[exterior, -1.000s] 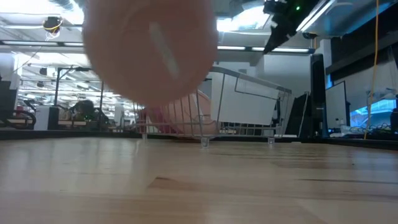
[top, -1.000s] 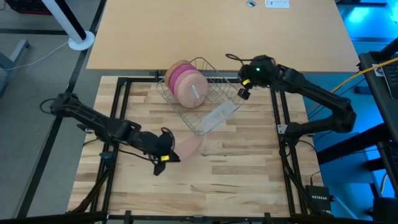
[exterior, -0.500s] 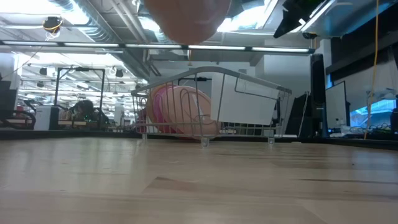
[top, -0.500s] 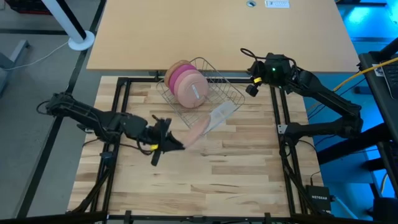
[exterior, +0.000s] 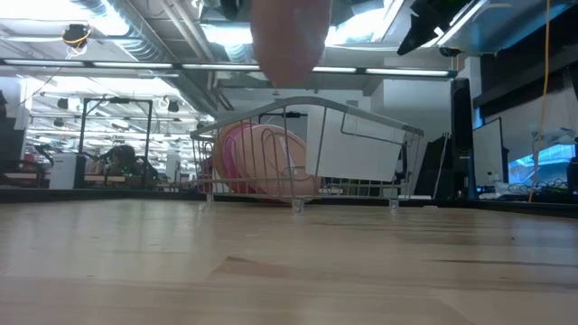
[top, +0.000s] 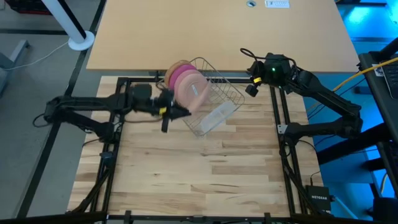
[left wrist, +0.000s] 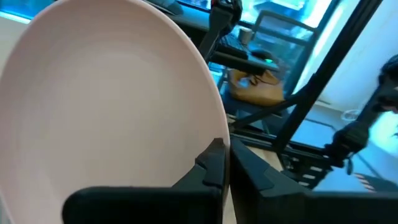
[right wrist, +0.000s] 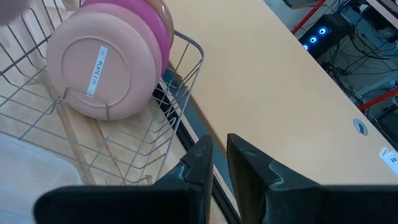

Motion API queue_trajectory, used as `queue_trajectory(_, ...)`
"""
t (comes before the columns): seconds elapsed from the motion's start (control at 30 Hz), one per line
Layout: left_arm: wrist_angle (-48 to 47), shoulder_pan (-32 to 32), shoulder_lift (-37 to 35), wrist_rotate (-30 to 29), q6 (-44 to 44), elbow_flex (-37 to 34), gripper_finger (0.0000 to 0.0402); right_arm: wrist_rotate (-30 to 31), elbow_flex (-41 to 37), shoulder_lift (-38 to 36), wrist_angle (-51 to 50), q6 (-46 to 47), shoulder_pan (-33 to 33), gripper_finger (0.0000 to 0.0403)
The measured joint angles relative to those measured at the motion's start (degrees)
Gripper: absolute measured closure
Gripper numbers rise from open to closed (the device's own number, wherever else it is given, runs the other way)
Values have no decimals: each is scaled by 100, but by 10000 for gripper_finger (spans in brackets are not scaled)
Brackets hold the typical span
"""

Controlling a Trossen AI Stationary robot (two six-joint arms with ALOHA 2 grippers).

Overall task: Sort dishes
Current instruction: Put the pink plate into the dish rack

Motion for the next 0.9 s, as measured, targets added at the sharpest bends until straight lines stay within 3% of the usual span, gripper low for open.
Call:
queue_trajectory(0.27,-15,1877,31,2348,-315,0,401,-2,0,0,-2,0,-2,350)
queue_trajectory(0.43,-35,2496,346,3742,-360,4,401,-2,0,0,0,0,-2,350)
queue_trajectory(0.7,-6,2868,1216,4551,-147,4,401,-2,0,2,5,2,-2,350)
queue_trajectory(0.9,543,3111,1867,4932,-277,4,401,-2,0,2,5,2,-2,350)
